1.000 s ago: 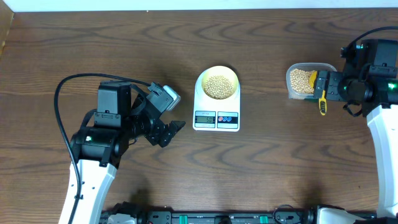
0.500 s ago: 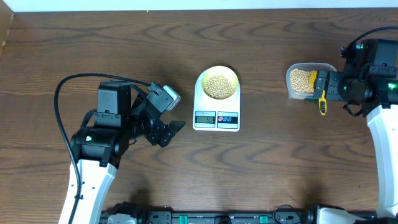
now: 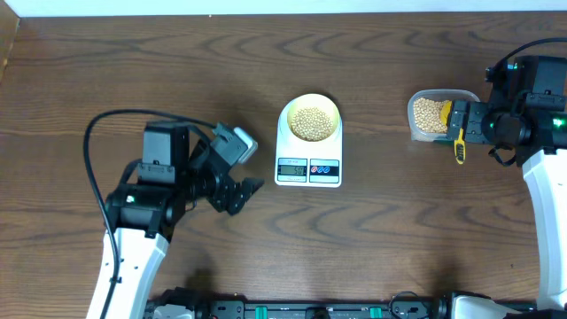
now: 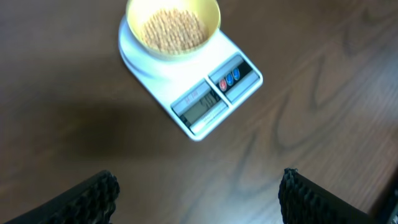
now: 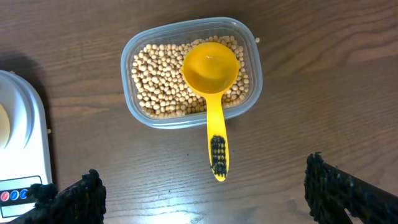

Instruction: Scoop item into bowl and weigh 50g on scale

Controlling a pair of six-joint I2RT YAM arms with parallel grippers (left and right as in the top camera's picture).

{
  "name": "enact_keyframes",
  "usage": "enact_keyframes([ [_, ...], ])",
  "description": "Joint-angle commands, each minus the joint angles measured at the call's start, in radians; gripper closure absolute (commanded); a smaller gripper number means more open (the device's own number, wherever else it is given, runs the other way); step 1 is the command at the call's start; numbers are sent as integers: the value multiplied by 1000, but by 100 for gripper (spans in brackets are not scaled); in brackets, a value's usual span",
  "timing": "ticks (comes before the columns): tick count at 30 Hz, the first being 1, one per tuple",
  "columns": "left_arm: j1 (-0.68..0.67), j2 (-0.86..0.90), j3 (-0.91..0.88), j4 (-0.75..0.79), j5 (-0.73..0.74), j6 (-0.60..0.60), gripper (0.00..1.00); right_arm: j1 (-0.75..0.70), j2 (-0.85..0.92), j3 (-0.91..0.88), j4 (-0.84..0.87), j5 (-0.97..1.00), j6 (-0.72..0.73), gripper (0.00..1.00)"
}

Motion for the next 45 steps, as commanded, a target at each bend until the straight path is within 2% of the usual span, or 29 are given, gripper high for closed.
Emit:
enact_keyframes([
  [1, 4, -48, -71, -7, 1, 12, 16, 7, -7, 2, -1, 12, -15, 1],
  [25, 4, -433, -233, -24, -5, 12, 15, 7, -7, 2, -1, 12, -15, 1],
  [38, 4, -642, -345, 29, -10, 8, 16, 7, -7, 2, -1, 12, -15, 1],
  [45, 4, -763, -430, 124, -93, -177, 15, 7, -7, 2, -1, 12, -15, 1],
])
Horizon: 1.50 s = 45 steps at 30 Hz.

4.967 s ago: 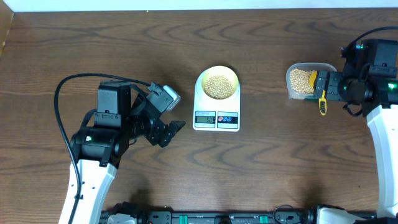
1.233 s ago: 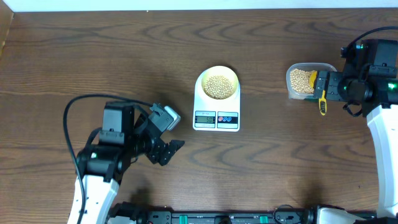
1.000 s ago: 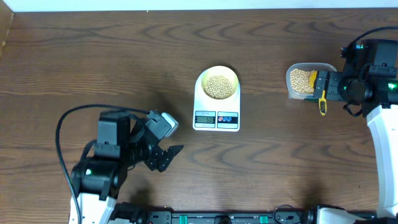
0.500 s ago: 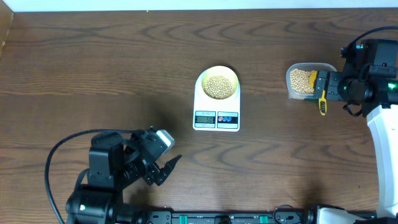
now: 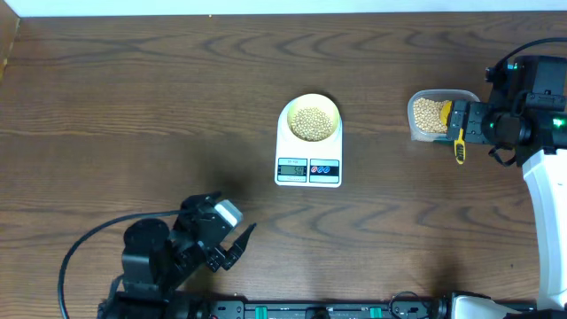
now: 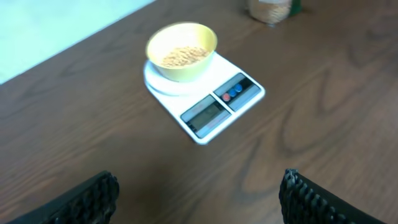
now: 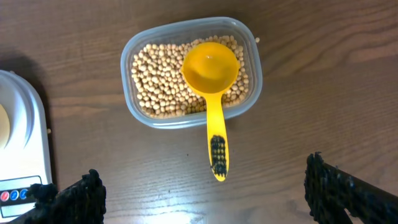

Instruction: Scoop item into bowl and weigh 50g on scale

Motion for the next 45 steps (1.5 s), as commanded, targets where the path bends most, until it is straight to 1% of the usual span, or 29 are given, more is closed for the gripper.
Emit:
enact_keyframes([
  [1, 4, -49, -39, 18, -50, -104, 15, 7, -7, 2, 0, 12, -15, 1],
  [4, 4, -63, -60, 34, -55, -105, 15, 7, -7, 2, 0, 12, -15, 1],
  [9, 4, -66, -92, 106, -99, -199, 16, 7, -7, 2, 0, 12, -15, 1],
  [15, 4, -67, -95, 122, -120, -208, 15, 7, -7, 2, 0, 12, -15, 1],
  [19, 4, -79, -98, 124, -157, -304, 15, 7, -7, 2, 0, 12, -15, 1],
  [24, 4, -129, -122, 148, -168, -314, 16, 7, -7, 2, 0, 12, -15, 1],
  [30, 4, -216, -201, 226, -182, -332, 16, 7, -7, 2, 0, 12, -15, 1],
  [34, 4, -272, -269, 309, -182, -356, 15, 7, -7, 2, 0, 12, -15, 1],
  [37, 4, -296, -309, 373, -194, -375, 16, 7, -7, 2, 0, 12, -15, 1],
  [41, 4, -317, -350, 431, -227, -449, 16, 7, -7, 2, 0, 12, -15, 1],
  [45, 4, -341, -369, 466, -226, -455, 15, 7, -7, 2, 0, 12, -15, 1],
])
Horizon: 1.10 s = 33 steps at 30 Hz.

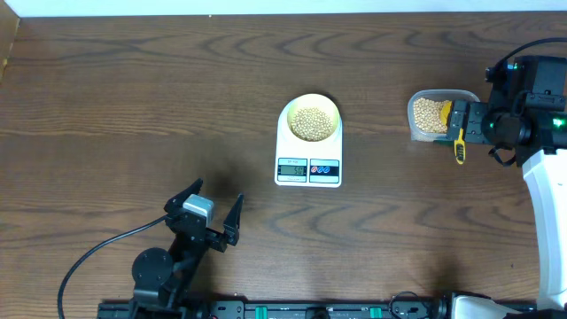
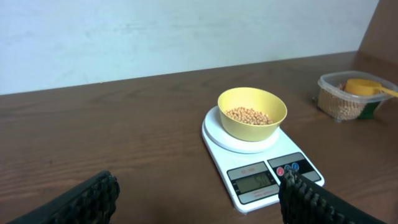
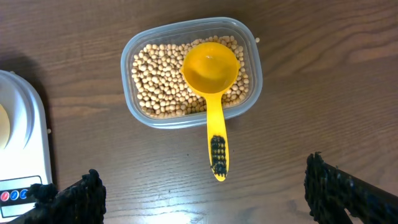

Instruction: Scoop item into bowl and weigh 50g on scale

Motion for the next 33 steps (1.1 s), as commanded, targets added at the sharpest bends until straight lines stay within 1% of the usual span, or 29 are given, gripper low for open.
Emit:
enact_keyframes([
  [1, 4, -27, -19, 42, -18, -40, 15, 7, -7, 2, -1, 12, -15, 1],
  [8, 4, -27, -34, 145, -18, -40, 16, 7, -7, 2, -1, 12, -15, 1],
  [14, 4, -27, -34, 187, -28, -42, 15, 7, -7, 2, -1, 12, -15, 1],
  [16, 4, -27, -36, 211, -51, -80, 15, 7, -7, 2, -1, 12, -15, 1],
  [18, 4, -27, -40, 240, -72, -108, 16, 7, -7, 2, -1, 12, -15, 1],
  [28, 4, -27, -112, 428, -89, -108, 15, 7, -7, 2, -1, 12, -15, 1],
  [33, 4, -27, -121, 442, -92, -108, 16, 7, -7, 2, -1, 12, -15, 1],
])
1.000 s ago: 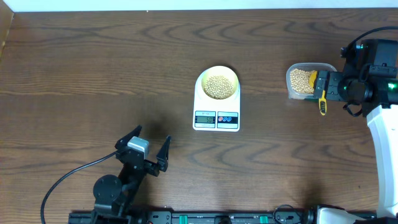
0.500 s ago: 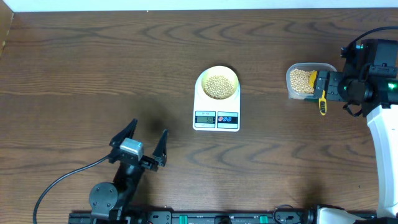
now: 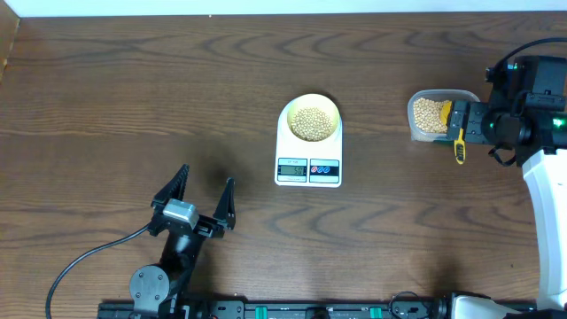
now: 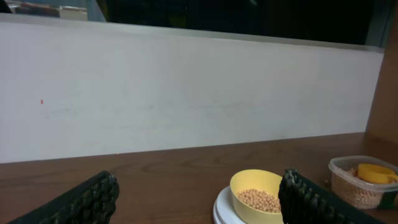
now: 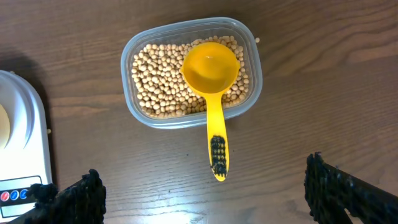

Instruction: Scoop item into bowl and weigh 50g on scale

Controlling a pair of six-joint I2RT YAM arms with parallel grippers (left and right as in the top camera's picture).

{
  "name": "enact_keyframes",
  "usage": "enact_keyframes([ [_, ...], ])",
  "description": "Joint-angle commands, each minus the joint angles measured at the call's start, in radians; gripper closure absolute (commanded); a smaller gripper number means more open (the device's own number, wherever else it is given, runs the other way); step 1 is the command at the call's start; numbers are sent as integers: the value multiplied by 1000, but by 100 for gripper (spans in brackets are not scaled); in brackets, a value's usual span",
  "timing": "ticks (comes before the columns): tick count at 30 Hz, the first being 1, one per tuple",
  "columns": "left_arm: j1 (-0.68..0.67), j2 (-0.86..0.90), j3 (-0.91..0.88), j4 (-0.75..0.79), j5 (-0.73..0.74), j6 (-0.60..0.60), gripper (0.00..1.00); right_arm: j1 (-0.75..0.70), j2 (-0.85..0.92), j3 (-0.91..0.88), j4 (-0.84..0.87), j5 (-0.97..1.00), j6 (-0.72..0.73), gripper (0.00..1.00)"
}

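A yellow bowl (image 3: 309,120) holding soybeans sits on the white scale (image 3: 308,168) in the middle of the table; it also shows low in the left wrist view (image 4: 260,196). A clear tub of soybeans (image 5: 189,71) lies at the right, with a yellow scoop (image 5: 211,81) resting in it, handle sticking out over the rim. My right gripper (image 5: 202,199) hangs open above the scoop handle, empty. My left gripper (image 3: 200,192) is open and empty near the front edge, left of the scale, pointing level toward the far wall.
A white wall (image 4: 186,93) runs behind the table's far edge. A stray bean (image 5: 257,40) lies by the tub. The left arm's cable (image 3: 89,261) loops at the front left.
My left gripper has tilted up further, so its camera now faces the wall with only the bowl's top at the frame's bottom. The right arm, scoop and tub have not moved.
My left gripper was beside the scale, looking down on the bowl. It then stood back near the front edge, and its view rose from the scale to the wall. All the while the right gripper stayed open above the scoop in the tub.
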Motion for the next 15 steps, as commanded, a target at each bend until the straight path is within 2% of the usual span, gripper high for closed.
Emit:
enact_keyframes([
  [1, 4, -10, -11, 11, -11, -10, 15, 7, -7, 2, -1, 12, -15, 1],
  [8, 4, -10, -68, 107, -48, -66, 16, 7, -7, 2, -1, 12, -15, 1],
  [15, 4, -10, -68, 64, -60, -79, 16, 7, -7, 2, -1, 12, -15, 1],
])
